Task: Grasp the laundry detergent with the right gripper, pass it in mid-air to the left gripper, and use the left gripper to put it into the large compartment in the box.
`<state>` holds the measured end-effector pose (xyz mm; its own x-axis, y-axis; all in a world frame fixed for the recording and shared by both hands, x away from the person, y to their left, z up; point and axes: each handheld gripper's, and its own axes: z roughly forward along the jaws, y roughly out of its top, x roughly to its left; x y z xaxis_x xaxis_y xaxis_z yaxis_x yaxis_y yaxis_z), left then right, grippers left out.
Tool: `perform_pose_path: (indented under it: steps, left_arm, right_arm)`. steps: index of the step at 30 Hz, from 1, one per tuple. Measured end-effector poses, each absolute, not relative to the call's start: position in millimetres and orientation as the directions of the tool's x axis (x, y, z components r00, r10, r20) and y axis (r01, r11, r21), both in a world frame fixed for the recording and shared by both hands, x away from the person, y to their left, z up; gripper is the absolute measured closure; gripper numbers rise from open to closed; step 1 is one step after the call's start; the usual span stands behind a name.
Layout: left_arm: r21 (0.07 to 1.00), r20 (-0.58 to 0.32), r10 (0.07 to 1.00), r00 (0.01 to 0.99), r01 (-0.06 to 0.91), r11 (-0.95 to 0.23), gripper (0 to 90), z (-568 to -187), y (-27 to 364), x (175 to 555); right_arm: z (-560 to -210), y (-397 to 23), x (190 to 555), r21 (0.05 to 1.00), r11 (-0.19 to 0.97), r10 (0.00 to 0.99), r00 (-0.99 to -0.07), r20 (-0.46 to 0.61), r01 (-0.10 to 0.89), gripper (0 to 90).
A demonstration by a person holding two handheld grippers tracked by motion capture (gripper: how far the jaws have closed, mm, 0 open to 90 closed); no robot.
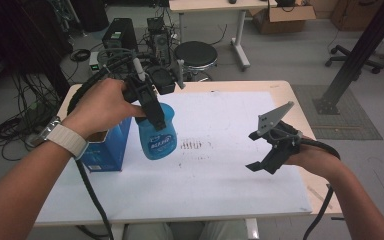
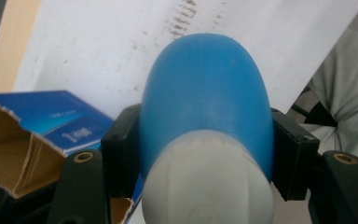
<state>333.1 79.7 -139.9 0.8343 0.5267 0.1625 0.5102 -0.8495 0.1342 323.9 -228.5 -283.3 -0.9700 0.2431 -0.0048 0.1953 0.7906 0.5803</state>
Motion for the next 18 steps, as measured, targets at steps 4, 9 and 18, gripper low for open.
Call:
perform_pose_path:
  steps: [4, 9, 18]
  left_arm:
    - [0.146, 0.178, 0.605, 0.776, 0.587, -0.796, 38.2, -129.5, 82.0, 336.9]
    - [0.191, 0.2, 0.711, 0.674, 0.685, -0.703, 38.2, -113.5, 90.2, 342.3]
    - [0.263, 0.173, 0.835, 0.522, 0.793, -0.55, 38.3, -88.2, 118.5, 355.6]
  right_arm:
    - [-280.3, -237.5, 319.8, 0.555, 0.808, 0.254, -0.967, -0.023, 0.199, 4.9]
    - [-278.8, -249.5, 316.9, 0.529, 0.824, 0.268, -0.962, -0.043, 0.206, 4.9]
    - [-277.8, -262.0, 314.2, 0.468, 0.858, 0.266, -0.962, -0.055, 0.211, 5.1]
